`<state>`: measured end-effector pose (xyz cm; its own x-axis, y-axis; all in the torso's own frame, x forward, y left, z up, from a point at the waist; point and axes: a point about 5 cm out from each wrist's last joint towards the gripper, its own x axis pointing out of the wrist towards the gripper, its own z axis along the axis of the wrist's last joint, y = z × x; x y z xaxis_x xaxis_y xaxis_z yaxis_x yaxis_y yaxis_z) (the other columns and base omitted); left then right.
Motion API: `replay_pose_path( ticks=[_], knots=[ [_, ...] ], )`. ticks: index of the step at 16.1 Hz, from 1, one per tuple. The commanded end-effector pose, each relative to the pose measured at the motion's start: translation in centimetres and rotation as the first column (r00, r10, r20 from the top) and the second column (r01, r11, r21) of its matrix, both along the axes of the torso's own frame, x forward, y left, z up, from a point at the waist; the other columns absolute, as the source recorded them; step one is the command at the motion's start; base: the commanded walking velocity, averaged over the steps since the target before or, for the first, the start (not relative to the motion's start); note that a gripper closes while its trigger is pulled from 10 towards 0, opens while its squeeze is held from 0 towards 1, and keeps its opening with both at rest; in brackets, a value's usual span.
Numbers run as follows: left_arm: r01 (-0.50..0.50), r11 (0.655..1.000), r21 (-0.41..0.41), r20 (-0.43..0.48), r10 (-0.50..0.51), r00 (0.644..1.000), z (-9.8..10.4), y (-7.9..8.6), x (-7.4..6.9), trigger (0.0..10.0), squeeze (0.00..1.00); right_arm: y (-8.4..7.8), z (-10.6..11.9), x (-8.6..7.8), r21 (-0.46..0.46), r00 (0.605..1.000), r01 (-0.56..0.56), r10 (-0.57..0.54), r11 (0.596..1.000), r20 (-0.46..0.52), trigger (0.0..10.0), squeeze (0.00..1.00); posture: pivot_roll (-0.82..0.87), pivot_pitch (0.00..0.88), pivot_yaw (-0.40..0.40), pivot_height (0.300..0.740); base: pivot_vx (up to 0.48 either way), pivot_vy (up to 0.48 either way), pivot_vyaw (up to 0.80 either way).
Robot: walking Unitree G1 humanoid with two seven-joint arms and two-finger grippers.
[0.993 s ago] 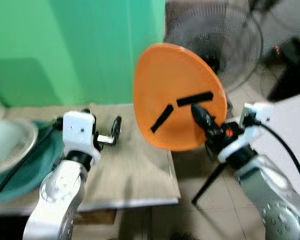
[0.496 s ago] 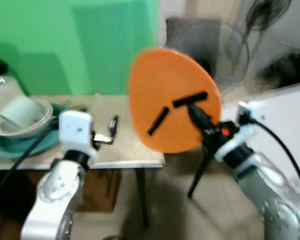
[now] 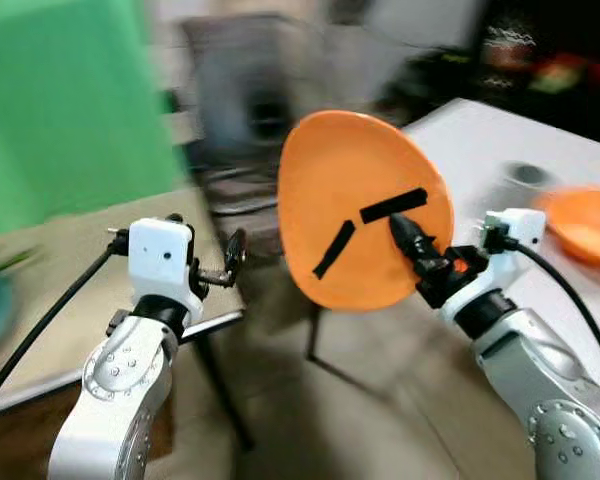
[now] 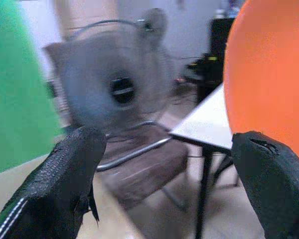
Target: Setting the table
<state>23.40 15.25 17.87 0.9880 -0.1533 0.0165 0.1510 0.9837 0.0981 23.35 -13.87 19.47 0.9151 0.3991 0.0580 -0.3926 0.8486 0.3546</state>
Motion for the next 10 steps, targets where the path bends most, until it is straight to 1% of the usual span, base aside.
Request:
replay_pose_path(
  ticks=[1, 2, 5, 7, 10],
  knots=[
    [-0.005, 1.000, -0.010, -0.004, 0.005, 1.000, 0.00, 0.17, 0.29, 10.0, 0.00, 0.02, 0.90, 0.05, 0.021, 0.999, 0.009, -0.010, 1.000, 0.045, 10.0, 0.00, -0.06, 0.000, 0.033, 0.740, 0.000, 0.000, -0.80],
    [-0.011, 0.999, -0.043, -0.009, 0.010, 1.000, 0.07, 0.26, 0.45, 10.0, 0.00, -0.13, 0.83, 0.12, 0.025, 0.999, 0.023, -0.024, 0.999, 0.039, 10.0, 0.00, -0.06, 0.000, 0.034, 0.740, 0.000, 0.000, -0.80],
    [-0.011, 0.999, -0.036, -0.001, 0.011, 1.000, 0.30, 0.42, 0.61, 10.0, 0.00, -0.33, 0.74, 0.29, 0.038, 0.999, 0.036, -0.037, 0.999, 0.025, 10.0, 0.00, -0.06, 0.000, 0.031, 0.740, 0.000, 0.000, -0.80],
    [-0.012, 1.000, -0.006, 0.013, 0.012, 1.000, 0.29, 0.53, 0.63, 10.0, 0.00, -0.45, 0.55, 0.62, 0.032, 0.999, 0.046, -0.046, 0.998, 0.004, 10.0, 0.00, -0.06, 0.000, 0.026, 0.740, 0.000, 0.000, -0.80],
    [-0.001, 1.000, 0.015, 0.029, 0.000, 1.000, 0.46, 0.32, 1.02, 10.0, 0.00, -0.64, 0.04, 0.91, 0.001, 0.997, 0.076, -0.076, 0.997, -0.017, 10.0, 0.00, -0.06, 0.000, 0.024, 0.740, 0.000, 0.000, -0.80]
  ],
)
